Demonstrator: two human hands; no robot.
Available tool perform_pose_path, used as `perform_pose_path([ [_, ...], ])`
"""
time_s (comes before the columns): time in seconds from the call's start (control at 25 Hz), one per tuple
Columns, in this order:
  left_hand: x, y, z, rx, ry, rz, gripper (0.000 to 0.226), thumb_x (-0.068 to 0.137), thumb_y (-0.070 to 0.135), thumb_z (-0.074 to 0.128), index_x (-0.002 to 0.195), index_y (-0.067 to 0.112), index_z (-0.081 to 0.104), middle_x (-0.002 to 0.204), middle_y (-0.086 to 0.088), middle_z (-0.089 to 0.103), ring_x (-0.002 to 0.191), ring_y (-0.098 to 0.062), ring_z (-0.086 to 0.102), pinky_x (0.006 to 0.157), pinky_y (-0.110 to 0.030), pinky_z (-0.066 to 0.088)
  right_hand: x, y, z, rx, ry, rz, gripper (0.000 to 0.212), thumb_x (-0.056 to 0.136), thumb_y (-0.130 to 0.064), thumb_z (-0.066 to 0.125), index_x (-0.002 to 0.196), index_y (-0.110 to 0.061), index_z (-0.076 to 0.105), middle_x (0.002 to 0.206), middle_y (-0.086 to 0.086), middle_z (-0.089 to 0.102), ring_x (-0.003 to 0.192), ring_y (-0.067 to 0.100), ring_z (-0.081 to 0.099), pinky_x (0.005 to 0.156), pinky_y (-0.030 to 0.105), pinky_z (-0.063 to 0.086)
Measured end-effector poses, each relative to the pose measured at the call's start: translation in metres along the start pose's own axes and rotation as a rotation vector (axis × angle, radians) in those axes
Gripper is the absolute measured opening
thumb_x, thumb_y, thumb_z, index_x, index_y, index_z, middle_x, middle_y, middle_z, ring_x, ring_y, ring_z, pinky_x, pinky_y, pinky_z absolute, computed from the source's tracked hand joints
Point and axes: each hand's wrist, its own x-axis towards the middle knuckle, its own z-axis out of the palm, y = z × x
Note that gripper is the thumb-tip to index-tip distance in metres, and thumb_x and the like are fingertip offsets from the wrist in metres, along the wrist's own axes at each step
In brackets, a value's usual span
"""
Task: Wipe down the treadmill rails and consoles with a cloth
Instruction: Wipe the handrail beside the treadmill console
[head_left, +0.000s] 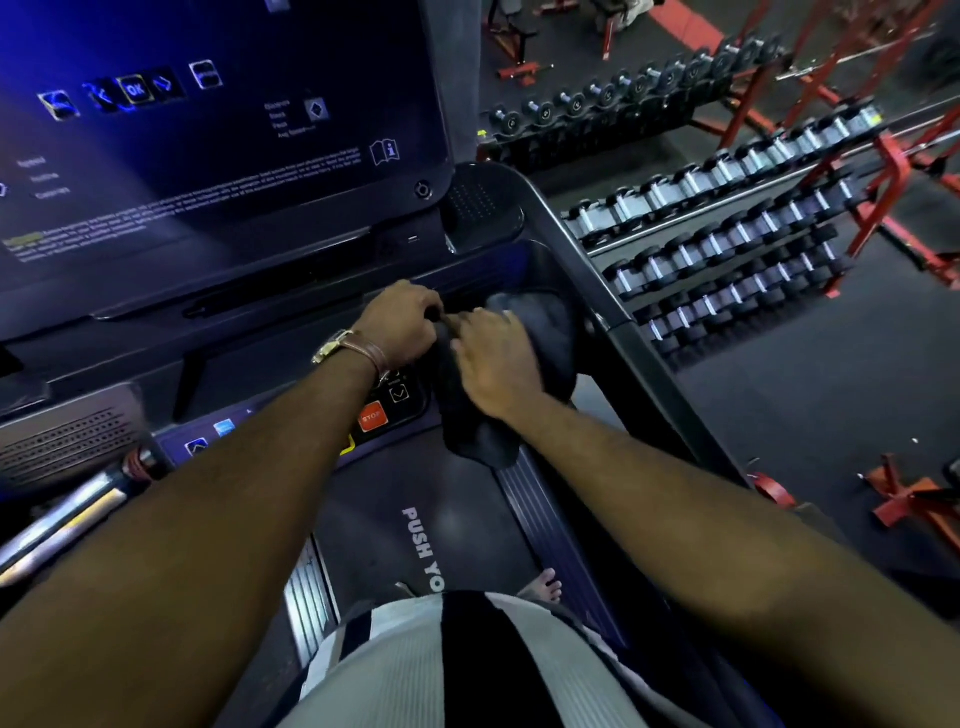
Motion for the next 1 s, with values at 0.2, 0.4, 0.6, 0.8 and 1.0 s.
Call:
perform_pose_path([
  [0.2, -0.002, 0.003, -0.003, 0.039, -0.02, 0.06, 0.04, 0.08, 0.012, 0.041, 0.111, 0.009, 0.068, 0.11, -0.014, 0.067, 0.107, -0.03, 0.054, 0.092, -0.039, 0.044, -0.011, 0.003, 0.006, -0.085, 0.028, -0.091, 0.045, 0.099, -0.039, 0.035, 0.136, -0.02, 0.052, 0.133, 0.0, 0.057, 0.126, 0.022, 0.049, 0.112, 0.046, 0.032],
  [0.4, -0.004, 0.001, 0.0, 0.133, -0.054, 0.065, 0.039, 0.082, 0.018, 0.043, 0.112, 0.014, 0.067, 0.108, -0.012, 0.067, 0.103, -0.028, 0.056, 0.087, -0.038, 0.048, 0.0, 0.07, -0.01, -0.145, 0.035, 0.139, 0.045, 0.101, -0.042, 0.024, 0.097, -0.019, 0.063, 0.095, 0.003, 0.066, 0.097, 0.028, 0.059, 0.091, 0.043, 0.04],
  [0.6, -0.003, 0.001, -0.004, 0.115, -0.087, 0.064, 0.053, 0.071, 0.026, 0.035, 0.113, 0.015, 0.067, 0.11, -0.01, 0.067, 0.106, -0.028, 0.057, 0.089, -0.037, 0.047, 0.024, 0.031, -0.001, -0.088, 0.026, 0.49, 0.045, 0.097, -0.039, 0.036, 0.093, -0.015, 0.074, 0.096, 0.005, 0.071, 0.101, 0.029, 0.058, 0.099, 0.044, 0.034],
  [0.8, 0.001, 0.0, -0.004, 0.087, -0.114, 0.075, 0.042, 0.076, 0.02, 0.045, 0.112, 0.012, 0.066, 0.112, -0.009, 0.067, 0.106, -0.027, 0.057, 0.088, -0.038, 0.048, -0.029, 0.029, 0.018, -0.04, 0.154, 0.079, 0.041, 0.098, -0.037, 0.04, 0.132, -0.022, 0.056, 0.133, -0.001, 0.055, 0.129, 0.021, 0.044, 0.116, 0.05, 0.021],
  [1.0, 0.002, 0.001, -0.001, 0.053, -0.068, 0.036, 0.036, 0.079, 0.013, 0.049, 0.111, 0.012, 0.066, 0.111, -0.008, 0.066, 0.106, -0.027, 0.057, 0.089, -0.04, 0.048, 0.012, -0.017, 0.013, -0.029, 0.199, 0.403, 0.035, 0.097, -0.038, 0.038, 0.097, -0.022, 0.069, 0.099, -0.001, 0.068, 0.102, 0.024, 0.058, 0.106, 0.051, 0.031],
])
